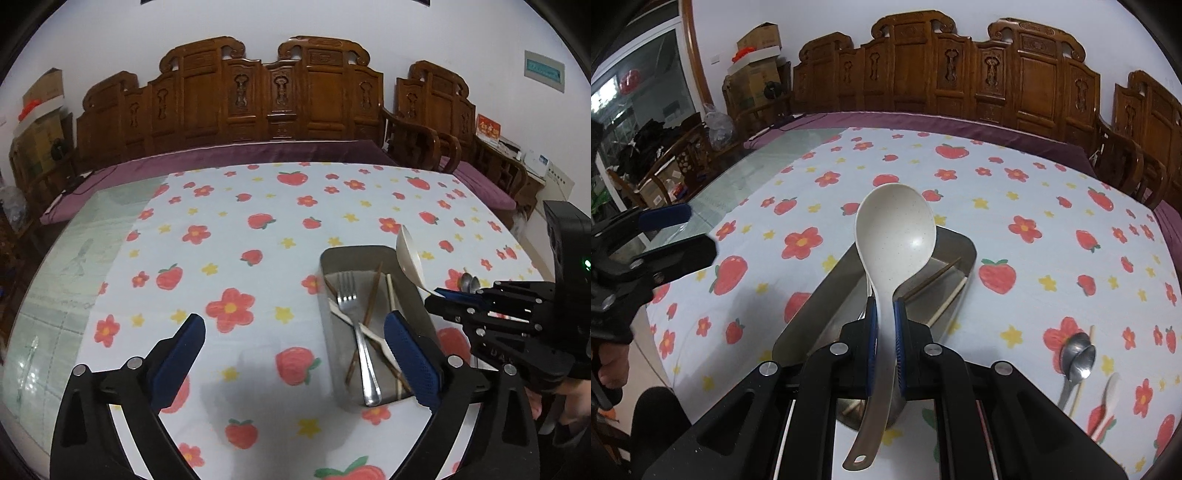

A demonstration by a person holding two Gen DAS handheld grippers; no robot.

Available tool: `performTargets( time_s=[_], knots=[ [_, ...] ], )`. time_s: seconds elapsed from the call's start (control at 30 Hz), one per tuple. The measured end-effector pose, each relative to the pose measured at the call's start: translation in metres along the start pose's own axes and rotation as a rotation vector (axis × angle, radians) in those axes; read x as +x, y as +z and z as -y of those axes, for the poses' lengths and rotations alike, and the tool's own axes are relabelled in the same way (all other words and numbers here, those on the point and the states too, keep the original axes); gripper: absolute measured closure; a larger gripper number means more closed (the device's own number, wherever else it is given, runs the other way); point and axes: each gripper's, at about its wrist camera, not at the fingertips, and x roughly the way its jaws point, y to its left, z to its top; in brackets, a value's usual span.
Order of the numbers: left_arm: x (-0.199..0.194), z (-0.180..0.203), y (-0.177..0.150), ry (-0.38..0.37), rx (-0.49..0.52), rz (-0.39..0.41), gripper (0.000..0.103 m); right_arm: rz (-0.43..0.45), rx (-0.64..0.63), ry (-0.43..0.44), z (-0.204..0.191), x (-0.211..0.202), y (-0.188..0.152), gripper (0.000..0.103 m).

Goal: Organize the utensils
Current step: 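Release the fork into the tray with the left gripper while the right lowers the ladle into it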

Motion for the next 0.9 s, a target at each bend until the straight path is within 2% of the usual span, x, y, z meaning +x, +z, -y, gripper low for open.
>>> performTargets(
  time_s=[0.43,0.8,0.9],
  knots=[
    [0.006,-0.024,-0.016,0.025,-0.008,-0.033,0.009,-0.08,0.114,0.024,-0.001,0.064,0.001,0.092],
    [0.005,-0.028,-0.021,0.034,-0.002,-0.041,0.009,-0.12,0.115,-0.075,0.006,0.09,0.006,0.092],
    [0.005,-0.028,-0.021,0.033,-0.004,-0.041,0.009,-0.118,0.125,-0.071,0.014,0.089,0.007,0.089]
  ],
)
